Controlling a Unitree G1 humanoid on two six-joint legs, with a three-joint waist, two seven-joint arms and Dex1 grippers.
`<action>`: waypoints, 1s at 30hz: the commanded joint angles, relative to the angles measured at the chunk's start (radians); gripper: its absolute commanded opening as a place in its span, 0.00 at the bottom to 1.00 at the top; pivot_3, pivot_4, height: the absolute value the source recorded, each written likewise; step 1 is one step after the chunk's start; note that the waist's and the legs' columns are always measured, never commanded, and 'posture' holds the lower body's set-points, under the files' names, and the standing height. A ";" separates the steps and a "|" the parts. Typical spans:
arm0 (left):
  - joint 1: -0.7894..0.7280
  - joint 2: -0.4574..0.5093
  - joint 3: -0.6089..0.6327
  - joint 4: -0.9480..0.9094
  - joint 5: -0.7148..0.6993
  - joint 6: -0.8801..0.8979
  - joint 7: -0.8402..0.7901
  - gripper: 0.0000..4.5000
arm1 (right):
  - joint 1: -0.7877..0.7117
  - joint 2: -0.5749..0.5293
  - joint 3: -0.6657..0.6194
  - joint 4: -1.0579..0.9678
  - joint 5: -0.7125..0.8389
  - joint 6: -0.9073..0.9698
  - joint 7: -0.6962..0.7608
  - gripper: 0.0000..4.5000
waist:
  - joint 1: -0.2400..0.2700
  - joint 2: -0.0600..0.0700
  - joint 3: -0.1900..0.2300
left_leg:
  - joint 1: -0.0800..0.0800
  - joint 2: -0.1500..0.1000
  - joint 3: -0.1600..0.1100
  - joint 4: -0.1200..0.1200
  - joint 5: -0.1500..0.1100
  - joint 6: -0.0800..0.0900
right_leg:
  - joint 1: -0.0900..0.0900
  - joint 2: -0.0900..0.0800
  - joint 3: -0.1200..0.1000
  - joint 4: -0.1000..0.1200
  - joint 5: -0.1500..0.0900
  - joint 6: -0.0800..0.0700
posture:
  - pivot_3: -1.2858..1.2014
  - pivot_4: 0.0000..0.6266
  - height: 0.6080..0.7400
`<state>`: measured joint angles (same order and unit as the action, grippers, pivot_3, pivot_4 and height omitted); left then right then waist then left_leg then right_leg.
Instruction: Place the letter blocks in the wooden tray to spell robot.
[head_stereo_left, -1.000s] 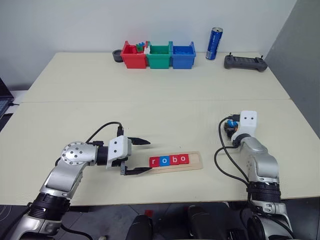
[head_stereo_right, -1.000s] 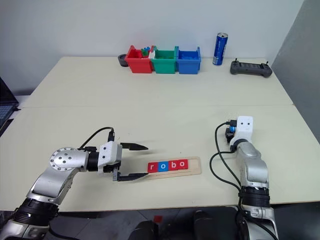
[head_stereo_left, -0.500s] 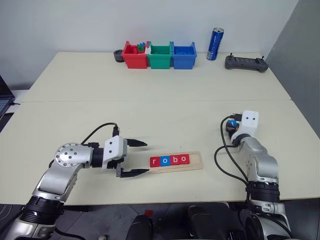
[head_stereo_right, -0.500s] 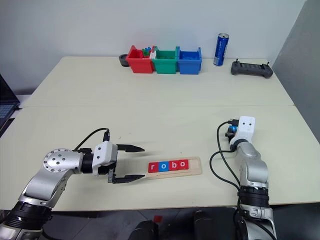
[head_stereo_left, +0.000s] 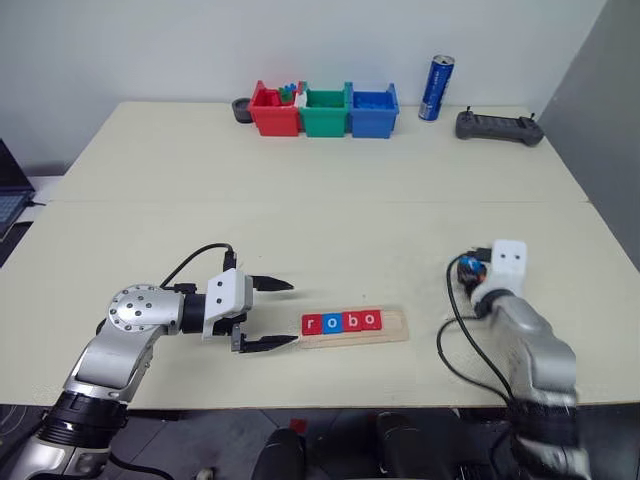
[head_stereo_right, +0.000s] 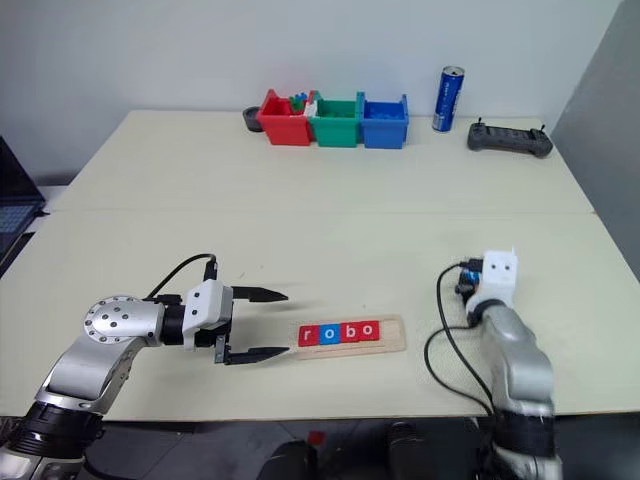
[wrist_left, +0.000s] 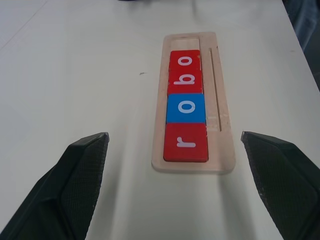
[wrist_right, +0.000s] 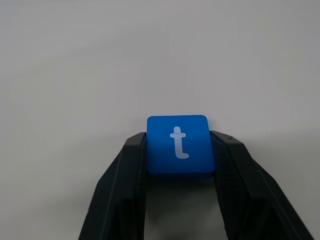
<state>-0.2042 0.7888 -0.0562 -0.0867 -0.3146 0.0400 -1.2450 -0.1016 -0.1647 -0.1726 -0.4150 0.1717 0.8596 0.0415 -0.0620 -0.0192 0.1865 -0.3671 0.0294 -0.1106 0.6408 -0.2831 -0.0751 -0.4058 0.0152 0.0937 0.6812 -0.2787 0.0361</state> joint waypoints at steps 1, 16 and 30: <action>-0.022 0.001 0.008 0.000 -0.015 -0.022 -0.023 1.00 | 0.140 0.023 0.076 -0.219 0.053 0.175 0.009 0.32 | 0.002 0.000 0.000 | 0.000 0.000 0.000 0.000 0.000 0.000 | 0.000 0.000 0.000 0.000 0.000 0.000 | 0.52 0.24 1.00; -0.091 -0.028 -0.021 0.073 0.010 -0.057 -0.062 1.00 | 0.239 0.168 0.064 -0.379 0.057 0.214 -0.061 0.71 | -0.002 -0.001 -0.001 | 0.001 0.001 0.003 0.002 0.000 0.000 | 0.000 0.001 0.002 -0.001 -0.003 0.005 | 0.52 0.24 1.00; -0.091 -0.031 -0.024 0.069 0.013 -0.059 -0.054 1.00 | 0.040 -0.306 0.062 -0.285 0.132 0.050 0.353 1.00 | -0.001 0.000 0.000 | 0.000 0.000 0.004 0.002 0.000 0.000 | 0.000 0.000 0.003 -0.001 -0.003 0.006 | 0.52 0.24 1.00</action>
<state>-0.2858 0.7600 -0.0838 -0.0029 -0.2984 -0.0080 -1.2998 -0.0548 -0.4339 -0.0988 -0.7064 0.2699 0.9591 0.2967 -0.0630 -0.0193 0.1866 -0.3672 0.0288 -0.1069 0.6431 -0.2836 -0.0745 -0.4060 0.0149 0.0965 0.6796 -0.2818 0.0419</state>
